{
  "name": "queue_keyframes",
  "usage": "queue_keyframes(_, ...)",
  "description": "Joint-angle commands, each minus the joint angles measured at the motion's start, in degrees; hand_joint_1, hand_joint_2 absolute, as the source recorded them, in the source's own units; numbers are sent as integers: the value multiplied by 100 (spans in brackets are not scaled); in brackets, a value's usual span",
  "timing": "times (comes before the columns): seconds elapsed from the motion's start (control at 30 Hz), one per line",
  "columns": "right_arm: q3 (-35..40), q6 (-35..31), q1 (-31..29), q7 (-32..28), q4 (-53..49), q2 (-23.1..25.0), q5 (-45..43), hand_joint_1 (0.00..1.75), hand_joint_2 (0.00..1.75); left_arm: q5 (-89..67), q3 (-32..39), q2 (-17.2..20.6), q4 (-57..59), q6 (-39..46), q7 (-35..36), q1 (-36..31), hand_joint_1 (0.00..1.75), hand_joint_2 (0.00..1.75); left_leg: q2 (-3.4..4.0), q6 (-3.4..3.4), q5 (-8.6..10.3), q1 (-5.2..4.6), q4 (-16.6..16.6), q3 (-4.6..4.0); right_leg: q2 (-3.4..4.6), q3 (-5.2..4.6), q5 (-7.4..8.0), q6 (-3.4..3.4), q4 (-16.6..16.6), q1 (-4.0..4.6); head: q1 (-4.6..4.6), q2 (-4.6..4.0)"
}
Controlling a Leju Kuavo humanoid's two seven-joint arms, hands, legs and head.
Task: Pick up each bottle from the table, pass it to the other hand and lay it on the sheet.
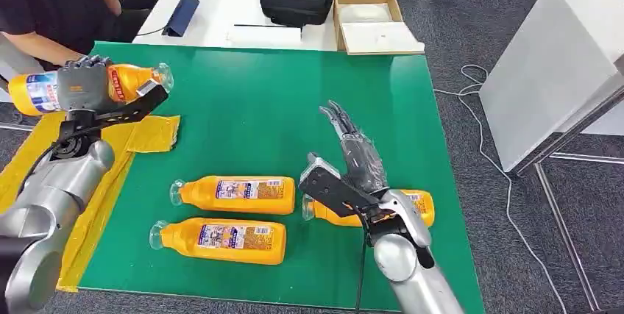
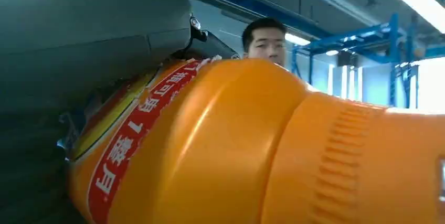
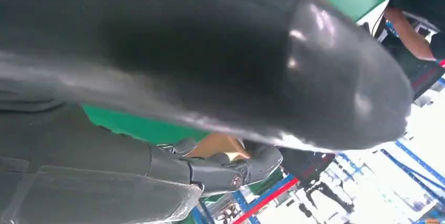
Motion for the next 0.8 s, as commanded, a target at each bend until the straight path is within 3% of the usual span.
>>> queue_keyframes(0.03,406,32,-280,-53,426,-221,-25,0,0,-805,-490,334,831,47,595,230,175,175,17,9,-12,-6,-6,45,5,44,-7,-13,-10,0,0,0)
queue_keyframes(0.3,500,134,12,197,-201,-249,202,0,0,-1028,-274,41,878,69,610,557,175,175,-3,9,-13,-12,-6,43,-12,50,-14,-12,-9,-2,0,0)
queue_keyframes(0.8,578,207,52,171,-113,-213,338,0,0,-616,428,-57,898,333,114,1195,175,175,3,4,-3,-10,-7,18,-3,16,-3,-5,-7,-4,2,0)
